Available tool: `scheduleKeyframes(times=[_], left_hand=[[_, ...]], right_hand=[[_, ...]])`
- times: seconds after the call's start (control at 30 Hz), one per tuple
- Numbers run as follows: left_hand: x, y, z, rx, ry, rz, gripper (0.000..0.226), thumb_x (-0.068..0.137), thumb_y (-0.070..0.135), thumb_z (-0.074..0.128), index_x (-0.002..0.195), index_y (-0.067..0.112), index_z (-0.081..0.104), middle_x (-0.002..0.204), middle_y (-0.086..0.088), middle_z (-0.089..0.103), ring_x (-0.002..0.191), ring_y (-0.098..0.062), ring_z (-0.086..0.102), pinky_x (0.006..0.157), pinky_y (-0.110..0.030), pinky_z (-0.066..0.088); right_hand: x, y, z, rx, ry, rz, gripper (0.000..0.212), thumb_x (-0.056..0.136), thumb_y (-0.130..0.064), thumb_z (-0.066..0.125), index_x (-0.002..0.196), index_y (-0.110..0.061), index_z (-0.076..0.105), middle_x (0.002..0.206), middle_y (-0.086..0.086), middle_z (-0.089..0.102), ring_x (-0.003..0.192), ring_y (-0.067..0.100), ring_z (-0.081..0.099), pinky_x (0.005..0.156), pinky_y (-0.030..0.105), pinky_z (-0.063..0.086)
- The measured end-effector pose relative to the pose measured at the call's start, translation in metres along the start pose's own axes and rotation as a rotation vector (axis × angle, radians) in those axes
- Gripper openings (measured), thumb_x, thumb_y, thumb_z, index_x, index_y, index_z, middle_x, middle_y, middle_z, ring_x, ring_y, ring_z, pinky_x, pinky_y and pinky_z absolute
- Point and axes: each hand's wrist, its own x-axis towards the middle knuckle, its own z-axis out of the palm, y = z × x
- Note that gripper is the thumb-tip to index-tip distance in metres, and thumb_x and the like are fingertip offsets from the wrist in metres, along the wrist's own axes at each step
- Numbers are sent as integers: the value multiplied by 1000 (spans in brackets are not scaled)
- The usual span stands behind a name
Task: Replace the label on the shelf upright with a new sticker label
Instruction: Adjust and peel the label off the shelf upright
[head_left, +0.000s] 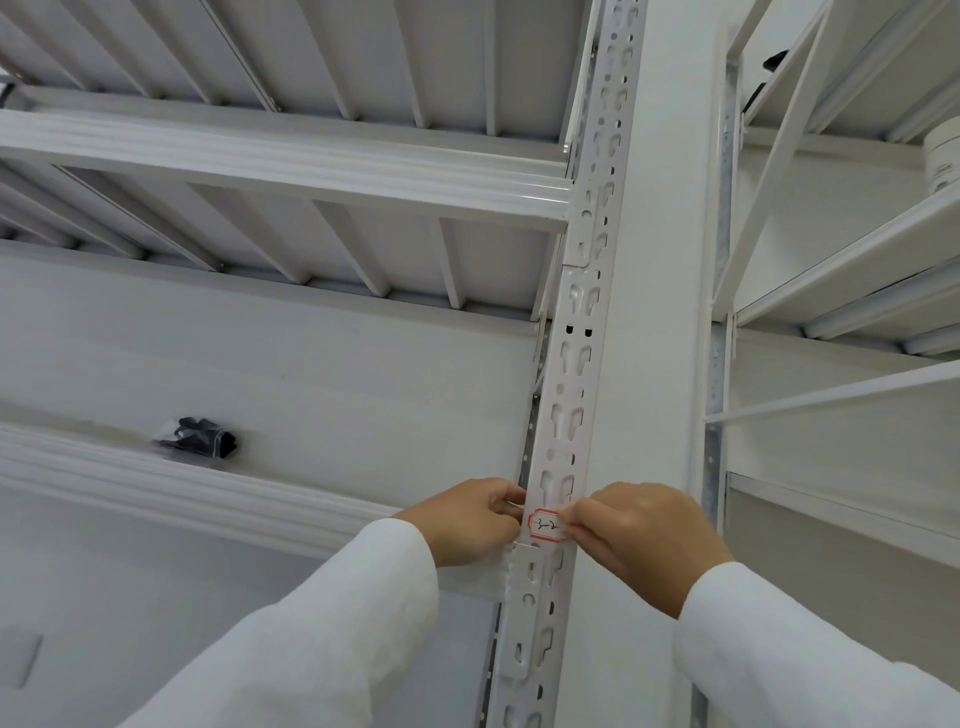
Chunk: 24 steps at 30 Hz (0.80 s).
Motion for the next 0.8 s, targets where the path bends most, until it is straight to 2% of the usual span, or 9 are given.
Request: scheduleKeyframes(times=[0.1,0.17,0.27,0.33,0.43,0.53,0.6,0.67,0.8], left_hand=[[0,0,0,-7,-13,7,47,83,5,40,127,16,53,125,-2,65,116,-17,60,107,-32,41],[1,0,0,-18,-16,10,46,85,3,39,126,16,53,123,-2,66,115,-16,61,106,-30,41],[2,-1,0,-22,-16,15,46,85,2,39,126,16,53,123,-1,66,111,-14,62,103,-26,42],[1,0,0,-23,-15,19,45,85,2,38,126,15,52,123,-1,66,107,-12,61,95,-19,43],[0,2,1,-35,-20,29,45,86,2,39,127,15,51,125,-2,65,103,-11,60,88,-15,42],[1,0,1,-45,-17,25,45,86,2,39,127,13,51,125,-3,65,109,-15,62,94,-20,44],[1,-1,1,-55,-14,24,45,85,1,39,127,13,52,124,-4,65,114,-17,61,100,-25,44],[0,-1,1,-58,-12,26,46,85,0,39,127,13,52,125,-4,65,115,-17,61,101,-25,44],[0,1,1,-46,-11,26,45,85,1,40,127,14,52,124,-3,65,114,-16,61,99,-24,44]], right_hand=[[-7,-9,-10,273,17,368,16,86,-36,52,81,-36,67,69,-23,67,57,-2,60,48,15,49],[-13,-20,-12,499,18,634,10,87,-29,60,83,-37,64,75,-25,65,67,-4,60,60,12,48],[-18,-38,-9,641,36,839,11,85,-29,63,86,-38,59,86,-19,65,79,-1,61,68,18,51],[-18,-45,-7,668,49,923,9,83,-33,64,88,-38,58,92,-18,63,83,1,60,73,24,53],[-15,-55,-3,650,32,931,15,81,-39,64,86,-46,51,93,-24,54,82,0,56,73,20,49],[-12,-65,-2,621,54,903,22,81,-41,64,80,-54,46,91,-36,46,78,-1,54,70,19,48],[-12,-70,-1,610,64,909,21,82,-40,63,85,-53,48,90,-42,39,78,0,53,72,21,50],[-12,-73,0,623,86,924,20,82,-38,63,94,-49,51,92,-43,38,79,-1,53,73,21,50],[-12,-77,2,659,129,938,25,82,-37,63,97,-50,47,94,-41,41,82,-5,54,72,19,48]])
